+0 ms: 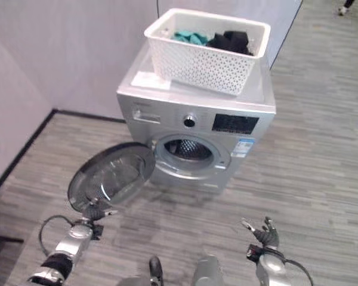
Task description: Grab the laundry basket,head to the washer,open it,put in the laundry and shut it.
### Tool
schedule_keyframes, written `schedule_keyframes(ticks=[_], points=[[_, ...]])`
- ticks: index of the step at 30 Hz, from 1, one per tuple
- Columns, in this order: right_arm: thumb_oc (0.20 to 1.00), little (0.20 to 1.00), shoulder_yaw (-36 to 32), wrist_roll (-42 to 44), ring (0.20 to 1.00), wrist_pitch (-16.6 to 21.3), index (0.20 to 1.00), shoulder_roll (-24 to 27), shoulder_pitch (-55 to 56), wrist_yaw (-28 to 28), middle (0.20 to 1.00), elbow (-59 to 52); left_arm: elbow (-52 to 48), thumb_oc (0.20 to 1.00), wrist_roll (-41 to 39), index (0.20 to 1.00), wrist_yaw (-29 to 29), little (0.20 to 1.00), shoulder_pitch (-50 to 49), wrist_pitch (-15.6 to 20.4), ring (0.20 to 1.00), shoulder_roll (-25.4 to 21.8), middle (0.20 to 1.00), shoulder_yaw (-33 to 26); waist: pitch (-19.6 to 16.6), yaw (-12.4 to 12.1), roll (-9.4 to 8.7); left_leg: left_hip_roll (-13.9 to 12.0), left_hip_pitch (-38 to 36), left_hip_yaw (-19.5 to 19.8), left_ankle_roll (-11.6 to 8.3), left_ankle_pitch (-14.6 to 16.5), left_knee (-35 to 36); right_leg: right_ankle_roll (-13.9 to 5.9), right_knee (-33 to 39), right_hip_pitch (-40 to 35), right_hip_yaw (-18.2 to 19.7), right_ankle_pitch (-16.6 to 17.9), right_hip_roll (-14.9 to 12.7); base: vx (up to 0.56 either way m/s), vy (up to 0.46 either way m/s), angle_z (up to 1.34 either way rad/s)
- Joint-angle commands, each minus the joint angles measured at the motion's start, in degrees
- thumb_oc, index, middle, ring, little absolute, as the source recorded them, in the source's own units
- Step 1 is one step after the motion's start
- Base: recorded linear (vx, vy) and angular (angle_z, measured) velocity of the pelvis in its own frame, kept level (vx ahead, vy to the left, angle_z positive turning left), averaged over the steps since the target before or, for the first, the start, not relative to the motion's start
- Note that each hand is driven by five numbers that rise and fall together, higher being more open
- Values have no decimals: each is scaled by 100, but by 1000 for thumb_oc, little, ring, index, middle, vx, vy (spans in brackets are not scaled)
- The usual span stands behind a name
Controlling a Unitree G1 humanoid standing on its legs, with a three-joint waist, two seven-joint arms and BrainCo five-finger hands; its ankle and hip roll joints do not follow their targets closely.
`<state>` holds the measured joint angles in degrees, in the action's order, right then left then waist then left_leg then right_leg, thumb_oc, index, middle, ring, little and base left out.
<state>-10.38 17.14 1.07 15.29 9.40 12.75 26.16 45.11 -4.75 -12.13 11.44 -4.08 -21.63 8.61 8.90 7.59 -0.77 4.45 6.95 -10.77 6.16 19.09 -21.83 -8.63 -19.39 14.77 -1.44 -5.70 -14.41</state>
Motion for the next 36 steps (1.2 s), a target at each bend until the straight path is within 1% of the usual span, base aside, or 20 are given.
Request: schedule_keyframes(ticks=[1,2,3,4,5,6,9,10,11,13,14,16,18,21,22,23,25,28,34,36], points=[[1000,1000,-283,396,1000,322,1000,242,-453,378,1000,129,-319,1000,-29,1000,-5,1000,42,291,1000,-42,1000,-152,126,55,228,-343,-1011,351,-46,-477,1394,-60,249,-113,-78,990,-78,336,-117,0],[1000,1000,-532,394,1000,382,1000,234,-455,570,1000,-33,-451,1000,-44,1000,-1,1000,16,344,1000,-16,1000,-184,147,171,187,-281,-1204,445,-122,-359,1437,-180,1044,49,70,1186,-131,305,-103,23],[1000,1000,-563,366,1000,391,1000,243,-447,628,1000,-48,-458,1000,-31,1000,1,1000,12,347,1000,-3,1000,-168,155,194,188,-266,-1243,468,-118,-326,1429,-220,1232,1,98,1324,-140,319,-125,61],[1000,1000,-676,308,1000,423,1000,256,-435,756,1000,-105,-404,1000,-36,1000,-15,1000,53,366,1000,39,1000,-135,134,247,126,-237,-1332,490,-138,-242,1383,-291,1404,-59,157,1484,-157,268,-132,99],[1000,1000,-851,275,1000,441,1000,274,-372,827,1000,-207,-385,1000,-54,1000,-19,1000,106,388,1000,89,1000,-106,15,252,39,-217,-1377,597,-179,-173,1341,-302,1455,-205,271,1513,-138,359,-216,123],[1000,1000,-902,248,1000,453,1000,312,-335,882,1000,-267,-319,1000,-95,1000,-20,1000,120,415,1000,156,1000,-46,-115,250,4,-285,-1459,685,-251,-178,1372,-324,1333,-257,308,1561,-70,328,-217,142],[1000,1000,-896,245,1000,461,1000,381,-345,877,1000,-318,-119,1000,-182,1000,23,1000,69,411,1000,276,1000,11,-299,249,37,-502,-1617,750,-368,-237,1569,-288,1210,-287,170,1378,67,219,-177,96],[1000,1000,-937,196,1000,454,1000,446,-328,870,1000,-474,-75,1000,-231,1000,64,1000,0,403,1000,326,1000,19,-394,245,76,-671,-1745,748,-452,-307,1751,-236,1164,-297,53,1238,159,156,-149,12],[1000,1000,-938,192,1000,449,1000,447,-319,871,1000,-484,-78,1000,-231,1000,64,1000,-6,402,1000,330,1000,20,-400,247,89,-684,-1759,750,-460,-316,1777,-230,1159,-299,44,1229,170,144,-143,-10],[1000,1000,-1001,65,1000,452,1000,514,-258,892,1000,-693,-46,1000,-241,1000,78,1000,-56,400,1000,364,1000,36,-475,246,124,-830,-1829,741,-538,-402,1906,-177,1153,-323,-50,1102,264,90,-115,24],[1000,1000,-1048,-69,1000,453,1000,596,-259,945,1000,-759,-27,1000,-231,1000,80,1000,-54,407,1000,371,1000,23,-499,243,139,-901,-1850,741,-576,-445,1965,-151,1167,-342,-88,1036,312,94,-160,27],[1000,1000,-1267,-339,1000,485,1000,726,-316,1285,1000,-864,72,1000,-231,1000,66,1000,-42,403,1000,407,1000,31,-560,234,171,-1007,-1873,704,-652,-516,2053,-101,1252,-378,-165,942,392,73,-114,-11],[1000,1000,-1373,-387,1000,472,1000,798,-388,1444,1000,-781,98,1000,-223,1000,60,1000,-31,401,1000,417,1000,51,-588,210,193,-1048,-1897,685,-678,-535,2101,-90,1311,-397,-182,955,417,71,-65,-58],[1000,1000,-1702,-811,1000,194,1000,1142,-646,2198,1000,-418,36,1000,-238,1000,60,1000,-46,381,1000,409,1000,41,-636,147,265,-1095,-1947,608,-704,-547,2177,-70,1503,-426,-173,1005,496,58,-63,-20],[1000,1000,-1881,-948,1000,125,1000,1260,-719,2548,1000,-286,58,1000,-241,1000,20,1000,-22,368,1000,390,1000,57,-626,135,301,-1100,-1960,566,-714,-556,2206,-68,1513,-413,-153,1017,521,7,-21,-25],[1000,1000,-1889,-953,1000,122,1000,1265,-724,2562,1000,-281,60,1000,-242,1000,18,1000,-12,368,1000,398,1000,67,-623,121,309,-1102,-1965,562,-715,-559,2213,-67,1511,-410,-151,1016,525,1,-10,-19],[1000,1000,-2111,-986,1000,30,1000,1352,-748,2903,1000,-57,96,1000,-234,1000,-33,1000,6,352,1000,394,1000,88,-630,115,324,-1107,-1979,545,-721,-572,2248,-65,1503,-400,-140,1012,544,-5,-9,-9],[1000,1000,-2330,-1066,1000,-41,1000,1469,-755,3215,1000,137,188,1000,-237,1000,-28,1000,47,349,1000,438,1000,103,-650,149,322,-1113,-2009,513,-717,-565,2280,-62,1516,-417,-102,1016,568,-1,-2,1],[1000,1000,-2506,-1391,1000,-137,1000,1659,-749,3320,1000,-108,238,1000,-166,1000,-38,1000,46,382,1000,455,1000,83,-635,221,313,-1108,-2080,450,-713,-583,2363,-84,1425,-361,-60,1011,595,-29,18,-4],[1000,1000,-2490,-1816,1000,-128,1000,1787,-714,3246,1000,-552,309,1000,-102,1000,-81,1000,53,420,1000,447,1000,35,-625,251,291,-1105,-2101,430,-704,-598,2384,-92,1364,-336,-48,990,608,-36,27,-17]])
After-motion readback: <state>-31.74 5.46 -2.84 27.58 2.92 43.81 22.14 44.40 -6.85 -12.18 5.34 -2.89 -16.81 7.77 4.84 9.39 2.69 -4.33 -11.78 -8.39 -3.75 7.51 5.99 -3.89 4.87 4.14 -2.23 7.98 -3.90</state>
